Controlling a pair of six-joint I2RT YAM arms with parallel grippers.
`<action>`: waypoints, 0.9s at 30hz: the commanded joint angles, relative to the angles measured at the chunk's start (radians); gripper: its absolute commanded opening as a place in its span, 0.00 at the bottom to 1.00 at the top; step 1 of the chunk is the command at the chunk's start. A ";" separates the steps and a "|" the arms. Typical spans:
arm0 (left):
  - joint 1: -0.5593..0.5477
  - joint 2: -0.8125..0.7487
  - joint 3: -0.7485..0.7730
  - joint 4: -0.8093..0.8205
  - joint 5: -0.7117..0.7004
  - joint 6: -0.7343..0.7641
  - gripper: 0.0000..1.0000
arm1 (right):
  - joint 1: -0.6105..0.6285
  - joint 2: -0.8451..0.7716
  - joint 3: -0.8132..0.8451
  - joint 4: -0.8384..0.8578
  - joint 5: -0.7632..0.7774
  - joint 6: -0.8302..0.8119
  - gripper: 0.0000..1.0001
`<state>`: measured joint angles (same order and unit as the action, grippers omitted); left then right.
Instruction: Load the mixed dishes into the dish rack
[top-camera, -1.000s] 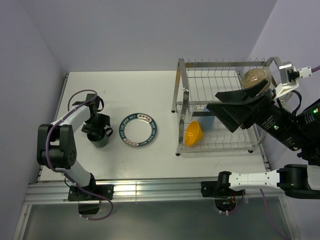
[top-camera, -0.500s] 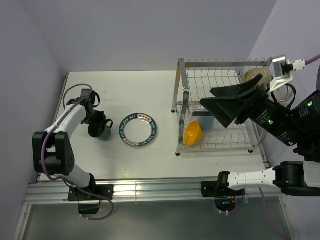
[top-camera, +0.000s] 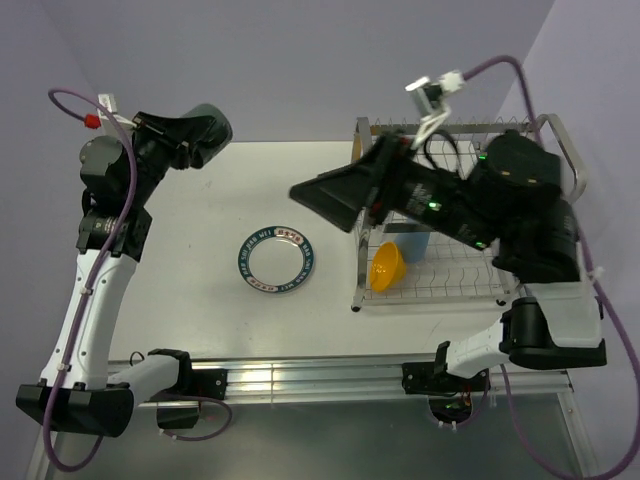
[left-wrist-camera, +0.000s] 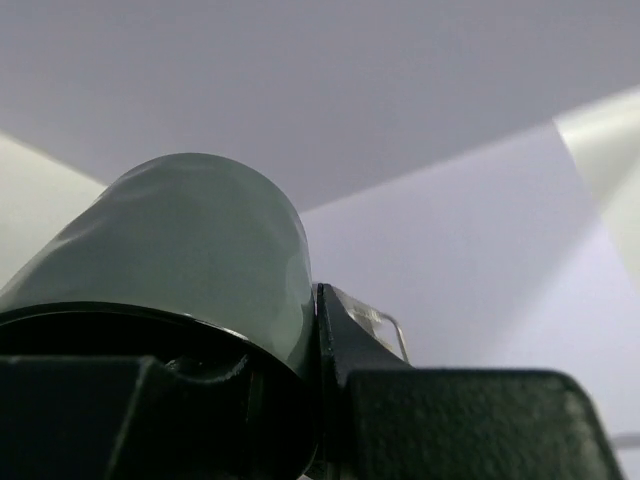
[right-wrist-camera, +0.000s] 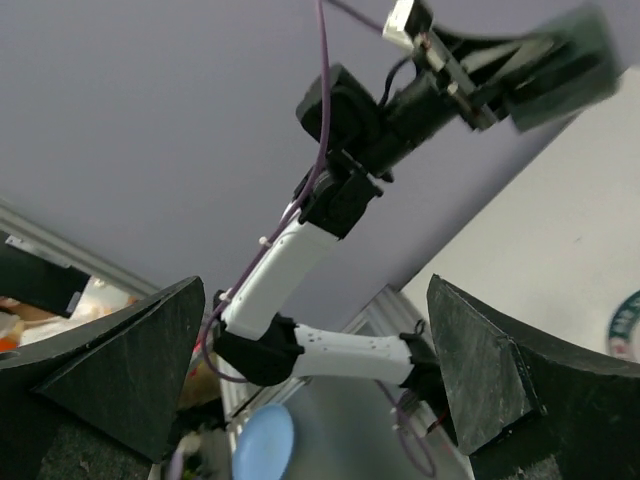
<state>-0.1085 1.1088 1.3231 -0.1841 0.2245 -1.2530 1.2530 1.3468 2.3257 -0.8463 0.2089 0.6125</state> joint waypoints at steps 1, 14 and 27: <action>-0.034 -0.032 0.025 0.355 0.172 0.090 0.00 | -0.044 0.060 -0.008 0.090 -0.181 0.159 0.99; -0.106 -0.161 0.028 0.434 0.493 0.265 0.00 | -0.135 -0.041 -0.356 0.371 -0.451 0.458 0.74; -0.106 -0.250 0.028 0.649 0.513 0.073 0.00 | -0.138 -0.081 -0.497 0.527 -0.436 0.558 0.59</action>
<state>-0.2138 0.9005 1.3373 0.2794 0.7460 -1.1164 1.1210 1.2922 1.8442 -0.4152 -0.2272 1.1370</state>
